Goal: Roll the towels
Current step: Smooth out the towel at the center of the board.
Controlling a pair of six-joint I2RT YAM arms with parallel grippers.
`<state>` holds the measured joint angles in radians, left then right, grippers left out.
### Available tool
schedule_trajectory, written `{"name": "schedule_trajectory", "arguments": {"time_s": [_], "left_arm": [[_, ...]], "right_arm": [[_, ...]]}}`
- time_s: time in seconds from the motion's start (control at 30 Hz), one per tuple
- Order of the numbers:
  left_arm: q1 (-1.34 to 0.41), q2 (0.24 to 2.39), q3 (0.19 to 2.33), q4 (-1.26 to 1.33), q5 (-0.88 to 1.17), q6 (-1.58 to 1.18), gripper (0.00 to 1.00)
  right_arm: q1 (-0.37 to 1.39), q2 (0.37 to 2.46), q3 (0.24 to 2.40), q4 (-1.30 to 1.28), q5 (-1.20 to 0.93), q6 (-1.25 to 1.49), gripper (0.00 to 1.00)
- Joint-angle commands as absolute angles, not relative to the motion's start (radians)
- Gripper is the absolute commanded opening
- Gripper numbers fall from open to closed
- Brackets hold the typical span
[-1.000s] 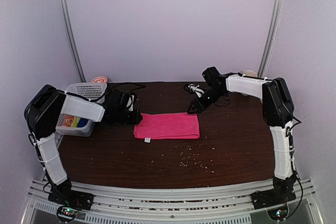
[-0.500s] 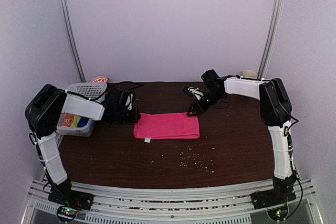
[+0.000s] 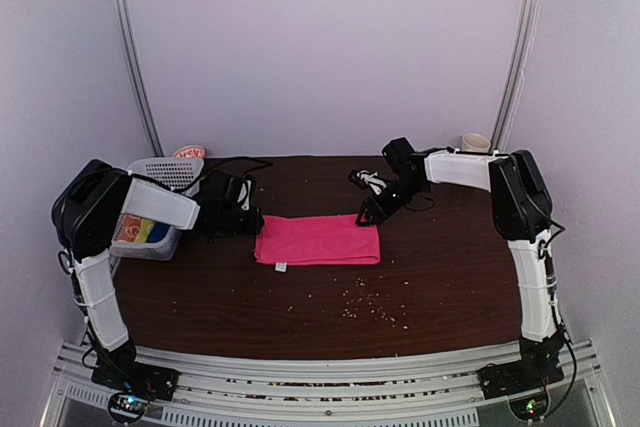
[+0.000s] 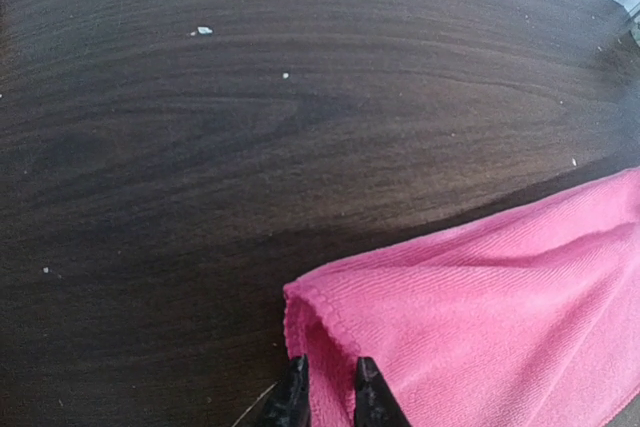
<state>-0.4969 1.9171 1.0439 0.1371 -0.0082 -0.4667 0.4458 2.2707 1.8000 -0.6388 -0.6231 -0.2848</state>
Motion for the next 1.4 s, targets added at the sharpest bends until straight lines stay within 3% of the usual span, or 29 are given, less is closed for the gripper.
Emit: {"name": "schedule_trajectory", "arguments": {"time_s": [0.0, 0.33, 0.47, 1.23, 1.27, 1.37], "left_arm": [[-0.489, 1.932, 1.067, 0.209, -0.005, -0.447, 0.16], [-0.479, 1.969, 1.084, 0.236, 0.030, -0.446, 0.16], [-0.474, 1.982, 1.087, 0.241, 0.011, -0.446, 0.00], [-0.473, 2.069, 1.153, 0.210, -0.203, -0.424, 0.00], [-0.473, 2.058, 1.144, 0.215, -0.216, -0.427, 0.00], [-0.472, 1.991, 1.094, 0.242, -0.253, -0.435, 0.19]], "right_arm": [[0.451, 2.290, 1.789, -0.630, -0.613, -0.284, 0.45], [0.451, 2.299, 1.790, -0.625, -0.601, -0.278, 0.45], [0.450, 2.301, 1.787, -0.615, -0.580, -0.270, 0.44], [0.455, 2.327, 1.793, -0.630, -0.418, -0.268, 0.42], [0.456, 2.323, 1.799, -0.640, -0.419, -0.273, 0.42], [0.459, 2.295, 1.809, -0.658, -0.438, -0.288, 0.42]]}}
